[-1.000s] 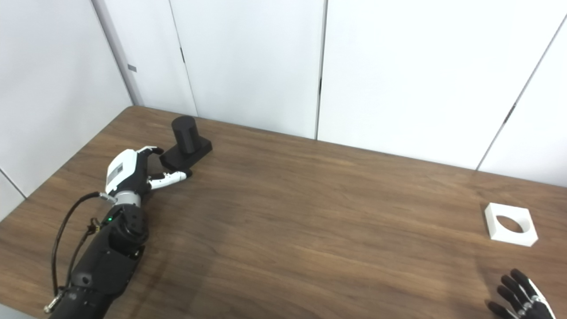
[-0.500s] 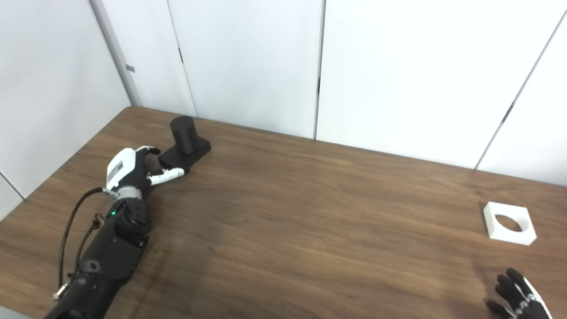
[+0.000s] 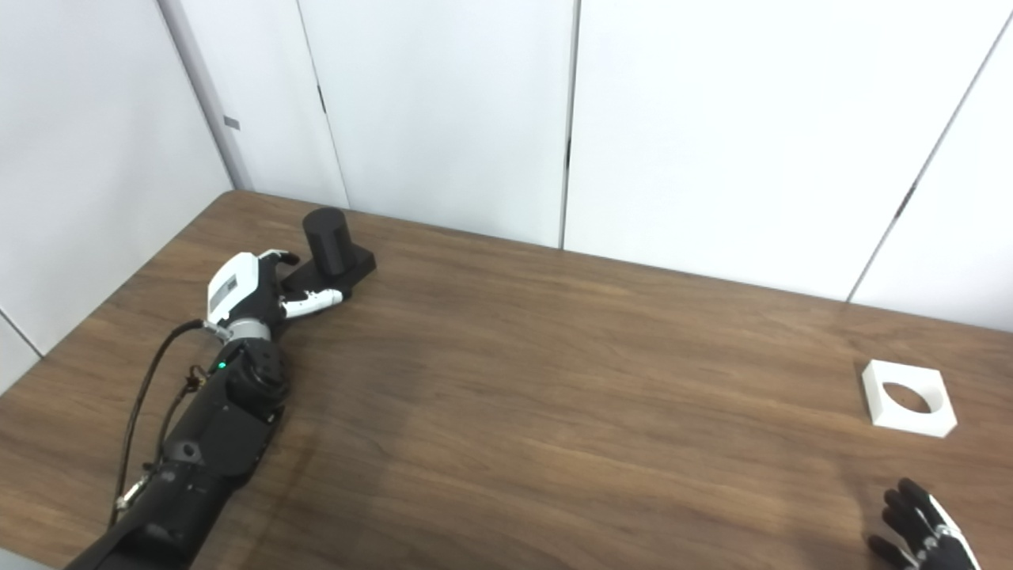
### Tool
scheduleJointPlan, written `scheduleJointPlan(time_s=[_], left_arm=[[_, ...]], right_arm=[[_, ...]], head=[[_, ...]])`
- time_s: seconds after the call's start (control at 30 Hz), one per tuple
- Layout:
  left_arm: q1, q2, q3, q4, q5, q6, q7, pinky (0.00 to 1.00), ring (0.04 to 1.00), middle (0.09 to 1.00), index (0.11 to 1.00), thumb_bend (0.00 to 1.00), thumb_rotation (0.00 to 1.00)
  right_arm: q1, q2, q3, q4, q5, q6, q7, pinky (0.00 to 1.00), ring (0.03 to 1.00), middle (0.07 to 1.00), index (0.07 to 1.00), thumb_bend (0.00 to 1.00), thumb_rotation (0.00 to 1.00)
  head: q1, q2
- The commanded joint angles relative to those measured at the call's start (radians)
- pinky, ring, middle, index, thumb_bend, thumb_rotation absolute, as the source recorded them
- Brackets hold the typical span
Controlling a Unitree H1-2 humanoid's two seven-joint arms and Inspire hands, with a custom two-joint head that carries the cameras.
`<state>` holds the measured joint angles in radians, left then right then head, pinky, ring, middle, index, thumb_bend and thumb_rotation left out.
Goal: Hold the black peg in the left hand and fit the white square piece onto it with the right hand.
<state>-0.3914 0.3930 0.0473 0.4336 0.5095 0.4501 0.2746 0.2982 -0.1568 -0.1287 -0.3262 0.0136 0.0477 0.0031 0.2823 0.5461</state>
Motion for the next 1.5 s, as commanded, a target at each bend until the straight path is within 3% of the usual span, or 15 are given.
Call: scheduleJointPlan(time_s=[0.0,0.23,0.5,0.67,0.8,0.83,0.87,0.93,1.13,1.2,1.3,1.47], left_arm=[[-0.057,0.019,0.0,0.002,0.002,-0.048,0.038,0.93,0.916,0.864,0.765,0.97,0.45],[-0.076,0.019,-0.033,0.052,0.013,-0.062,0.062,0.92,0.897,0.835,0.708,0.95,0.4],[-0.083,0.033,-0.079,0.079,0.052,-0.033,0.089,0.91,0.899,0.846,0.718,0.94,0.41],[-0.076,0.038,-0.095,0.08,0.068,-0.041,0.105,0.93,0.901,0.831,0.662,0.92,0.35],[-0.066,0.041,-0.108,0.085,0.079,-0.071,0.15,0.9,0.865,0.785,0.571,0.9,0.21],[-0.063,0.041,-0.11,0.085,0.08,-0.075,0.16,0.92,0.863,0.772,0.521,0.68,0.13],[-0.061,0.041,-0.114,0.086,0.084,-0.078,0.17,0.92,0.858,0.757,0.499,0.59,0.09],[-0.058,0.043,-0.121,0.091,0.093,-0.085,0.19,0.92,0.85,0.737,0.486,0.54,0.07],[-0.05,0.047,-0.123,0.074,0.097,-0.078,0.193,0.94,0.842,0.708,0.48,0.52,0.05],[-0.045,0.046,-0.121,0.061,0.097,-0.078,0.192,0.93,0.837,0.705,0.481,0.52,0.05],[-0.036,0.047,-0.122,0.042,0.1,-0.08,0.19,0.91,0.832,0.706,0.481,0.52,0.05],[-0.008,0.047,-0.122,-0.026,0.089,-0.08,0.151,0.9,0.811,0.706,0.483,0.52,0.05]], right_arm=[[0.001,-0.004,0.005,-0.011,-0.005,-0.004,0.009,0.76,0.868,0.855,0.873,0.79,1.0],[0.003,-0.001,0.004,-0.017,-0.003,0.007,0.007,0.79,0.864,0.849,0.871,0.79,1.0],[0.003,-0.007,0.003,-0.006,-0.008,-0.01,0.008,0.77,0.861,0.849,0.872,0.78,1.0],[0.003,-0.007,0.0,-0.013,0.008,0.003,0.012,0.8,0.875,0.86,0.881,0.79,1.0],[0.0,-0.007,-0.005,-0.014,0.021,0.011,0.013,0.81,0.883,0.861,0.881,0.78,1.0],[0.0,-0.006,-0.006,-0.015,0.024,0.014,0.012,0.81,0.882,0.86,0.881,0.78,1.0],[-0.001,-0.006,-0.006,-0.015,0.024,0.015,0.01,0.82,0.882,0.86,0.881,0.77,1.0],[-0.002,-0.008,-0.005,-0.012,0.021,0.008,0.01,0.82,0.884,0.862,0.883,0.76,1.0],[-0.004,-0.01,-0.008,-0.01,0.032,0.006,0.013,0.81,0.885,0.863,0.884,0.75,1.0],[-0.005,-0.009,-0.009,-0.008,0.04,0.007,0.014,0.86,0.9,0.866,0.884,0.76,1.0],[-0.008,-0.01,-0.008,-0.004,0.037,0.005,0.011,0.86,0.901,0.868,0.887,0.77,1.0],[-0.01,-0.008,-0.004,-0.006,0.028,0.007,0.008,0.84,0.89,0.864,0.876,0.74,1.0]], head=[[0.001,0.001],[0.0,0.002],[0.0,0.005],[0.002,0.007],[0.004,0.008],[0.004,0.008],[0.005,0.008],[0.006,0.008],[0.007,0.009],[0.006,0.012],[0.004,0.012],[-0.007,0.015]])
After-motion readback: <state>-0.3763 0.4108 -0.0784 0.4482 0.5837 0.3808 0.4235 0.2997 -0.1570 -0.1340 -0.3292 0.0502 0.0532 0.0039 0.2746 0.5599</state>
